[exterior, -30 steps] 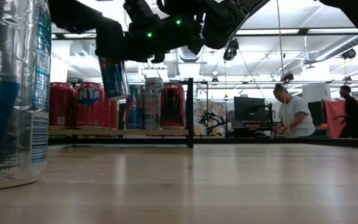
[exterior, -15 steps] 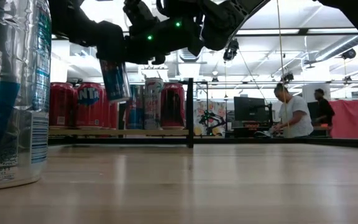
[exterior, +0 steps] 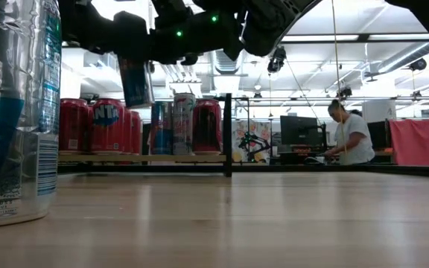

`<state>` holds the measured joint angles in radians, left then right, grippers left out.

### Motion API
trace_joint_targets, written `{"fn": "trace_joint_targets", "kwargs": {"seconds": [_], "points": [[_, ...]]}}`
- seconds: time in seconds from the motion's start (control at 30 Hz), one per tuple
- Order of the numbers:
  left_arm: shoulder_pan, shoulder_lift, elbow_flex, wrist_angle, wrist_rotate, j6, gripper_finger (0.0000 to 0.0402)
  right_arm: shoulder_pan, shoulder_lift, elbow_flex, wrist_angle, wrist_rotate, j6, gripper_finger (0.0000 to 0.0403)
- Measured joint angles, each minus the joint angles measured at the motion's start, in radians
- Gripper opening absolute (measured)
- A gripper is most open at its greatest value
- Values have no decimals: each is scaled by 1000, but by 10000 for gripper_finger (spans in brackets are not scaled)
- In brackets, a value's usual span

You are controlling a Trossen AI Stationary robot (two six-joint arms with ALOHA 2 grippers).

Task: Place canned beverage on shelf
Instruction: Put the blue soda can on the shelf aligned with the other blue soda can

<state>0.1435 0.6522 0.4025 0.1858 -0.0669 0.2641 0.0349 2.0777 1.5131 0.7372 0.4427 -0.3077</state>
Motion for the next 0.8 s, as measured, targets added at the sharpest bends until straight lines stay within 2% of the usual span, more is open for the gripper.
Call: {"fn": "trace_joint_targets", "kwargs": {"seconds": [0.2,0.4,0.57,0.67,0.8], "points": [[1,20,-2,44,81,3,267,4,0,0,1,-13,-8,221],[1,58,-2,65,83,25,264,3,-2,0,0,-24,-9,221],[1,63,-2,79,84,45,215,3,-2,0,1,-23,-11,221],[1,60,-2,78,83,45,215,3,-2,0,1,-24,-11,221],[2,58,-2,89,76,29,215,3,-5,0,0,-27,-7,248]]}}
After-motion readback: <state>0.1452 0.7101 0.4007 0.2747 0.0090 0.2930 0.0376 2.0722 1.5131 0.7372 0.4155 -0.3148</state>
